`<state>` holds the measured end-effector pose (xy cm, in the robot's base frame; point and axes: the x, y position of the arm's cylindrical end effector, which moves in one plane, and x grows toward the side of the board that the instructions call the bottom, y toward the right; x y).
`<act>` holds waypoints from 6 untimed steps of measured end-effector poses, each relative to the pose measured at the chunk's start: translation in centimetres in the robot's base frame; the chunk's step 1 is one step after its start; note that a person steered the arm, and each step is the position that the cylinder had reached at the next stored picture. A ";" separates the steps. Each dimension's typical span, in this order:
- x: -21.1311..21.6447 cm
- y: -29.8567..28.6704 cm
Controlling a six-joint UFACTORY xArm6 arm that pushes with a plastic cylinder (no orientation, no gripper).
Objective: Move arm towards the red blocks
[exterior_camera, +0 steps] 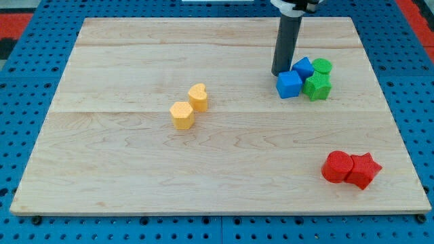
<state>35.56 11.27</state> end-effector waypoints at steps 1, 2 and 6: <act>0.3 -5.0; 1.9 -2.8; 11.3 7.1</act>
